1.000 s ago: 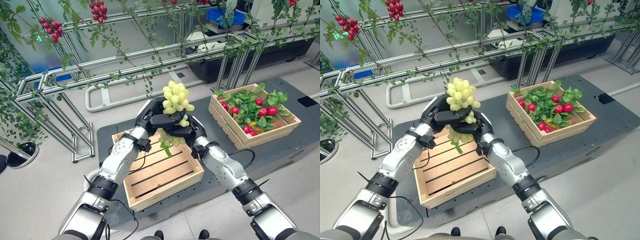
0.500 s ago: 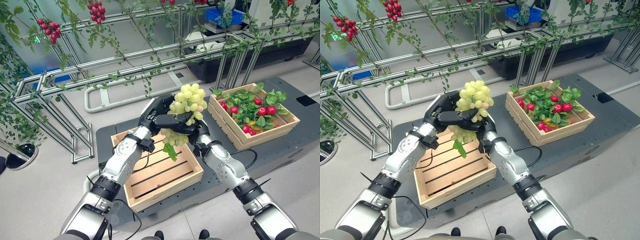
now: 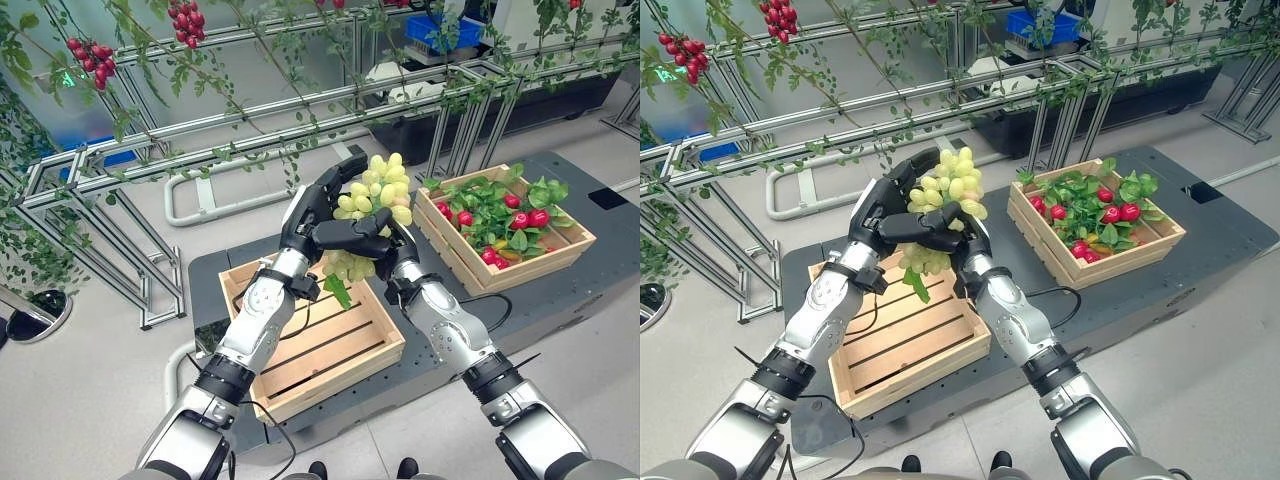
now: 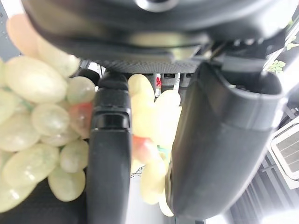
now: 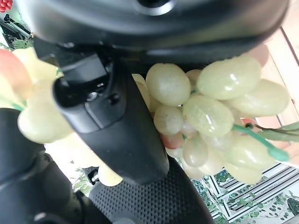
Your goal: Pick up the fruits from the basket on one side to the basket on the other side
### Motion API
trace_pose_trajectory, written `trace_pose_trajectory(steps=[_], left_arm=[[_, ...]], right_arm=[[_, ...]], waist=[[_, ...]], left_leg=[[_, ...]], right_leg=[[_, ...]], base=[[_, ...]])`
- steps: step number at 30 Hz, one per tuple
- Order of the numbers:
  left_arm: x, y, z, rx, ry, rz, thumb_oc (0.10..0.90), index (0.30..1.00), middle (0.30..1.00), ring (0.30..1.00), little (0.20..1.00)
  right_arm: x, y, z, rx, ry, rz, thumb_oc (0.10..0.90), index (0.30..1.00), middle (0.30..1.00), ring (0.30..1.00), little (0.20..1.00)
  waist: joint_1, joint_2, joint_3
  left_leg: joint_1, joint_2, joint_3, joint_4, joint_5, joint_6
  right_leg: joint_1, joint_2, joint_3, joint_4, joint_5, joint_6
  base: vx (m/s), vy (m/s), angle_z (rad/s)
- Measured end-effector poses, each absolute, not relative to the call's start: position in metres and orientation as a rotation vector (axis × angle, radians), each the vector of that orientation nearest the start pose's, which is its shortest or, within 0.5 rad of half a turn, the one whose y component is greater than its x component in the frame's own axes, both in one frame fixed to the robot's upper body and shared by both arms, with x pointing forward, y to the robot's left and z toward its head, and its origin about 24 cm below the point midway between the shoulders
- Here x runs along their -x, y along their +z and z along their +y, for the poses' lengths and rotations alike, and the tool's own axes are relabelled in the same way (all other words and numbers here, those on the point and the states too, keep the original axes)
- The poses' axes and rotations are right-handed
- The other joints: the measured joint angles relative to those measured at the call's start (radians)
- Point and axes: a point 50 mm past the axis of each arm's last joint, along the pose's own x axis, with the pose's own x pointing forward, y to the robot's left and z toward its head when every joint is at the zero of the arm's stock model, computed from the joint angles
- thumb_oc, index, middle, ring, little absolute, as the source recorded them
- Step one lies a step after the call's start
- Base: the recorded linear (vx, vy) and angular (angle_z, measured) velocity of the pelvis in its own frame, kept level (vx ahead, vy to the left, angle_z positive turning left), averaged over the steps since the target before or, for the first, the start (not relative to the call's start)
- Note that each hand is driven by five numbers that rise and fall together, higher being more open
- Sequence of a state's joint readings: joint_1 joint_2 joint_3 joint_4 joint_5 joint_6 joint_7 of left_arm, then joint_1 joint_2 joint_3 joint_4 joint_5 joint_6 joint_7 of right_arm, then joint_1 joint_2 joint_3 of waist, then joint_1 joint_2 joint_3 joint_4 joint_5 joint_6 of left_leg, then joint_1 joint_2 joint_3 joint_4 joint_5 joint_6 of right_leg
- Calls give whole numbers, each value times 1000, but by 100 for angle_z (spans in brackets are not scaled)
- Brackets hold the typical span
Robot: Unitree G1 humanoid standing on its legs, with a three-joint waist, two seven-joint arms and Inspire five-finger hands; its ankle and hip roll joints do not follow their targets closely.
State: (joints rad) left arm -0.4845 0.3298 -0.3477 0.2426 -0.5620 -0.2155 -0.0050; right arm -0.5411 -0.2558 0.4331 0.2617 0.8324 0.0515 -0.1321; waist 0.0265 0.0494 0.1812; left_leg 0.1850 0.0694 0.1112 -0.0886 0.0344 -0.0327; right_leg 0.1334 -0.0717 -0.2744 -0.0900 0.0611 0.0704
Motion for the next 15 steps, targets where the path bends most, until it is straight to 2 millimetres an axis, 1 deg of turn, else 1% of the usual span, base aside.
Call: trace_pose_trajectory(steps=[3,7,13,15], left_arm=[[-325,129,117,144,-363,-330,800,900,900,900,900],[-322,131,118,128,-338,-373,800,900,900,900,900],[-319,138,117,136,-330,-436,800,900,900,900,900],[-319,139,117,140,-331,-439,800,900,900,900,900]], right_arm=[[-330,106,-76,-389,380,30,400,300,300,300,300],[-329,109,-71,-417,387,16,400,300,300,300,300],[-328,118,-71,-435,399,-22,400,300,300,300,300],[-328,119,-71,-437,398,-25,400,300,300,300,300]], waist=[[-5,-2,-1],[-11,-13,-7],[-16,-17,-10],[-17,-20,-12]], left_leg=[[0,0,3,0,-1,1],[5,0,14,0,-3,3],[13,-1,31,0,-6,7],[15,-1,35,0,-8,8]], right_leg=[[-1,0,3,0,0,0],[-2,1,15,0,1,1],[-4,2,33,0,3,3],[-4,2,39,0,4,3]], base=[[5,-22,-2],[4,-29,-8],[-1,-24,-8],[-3,-12,-8]])
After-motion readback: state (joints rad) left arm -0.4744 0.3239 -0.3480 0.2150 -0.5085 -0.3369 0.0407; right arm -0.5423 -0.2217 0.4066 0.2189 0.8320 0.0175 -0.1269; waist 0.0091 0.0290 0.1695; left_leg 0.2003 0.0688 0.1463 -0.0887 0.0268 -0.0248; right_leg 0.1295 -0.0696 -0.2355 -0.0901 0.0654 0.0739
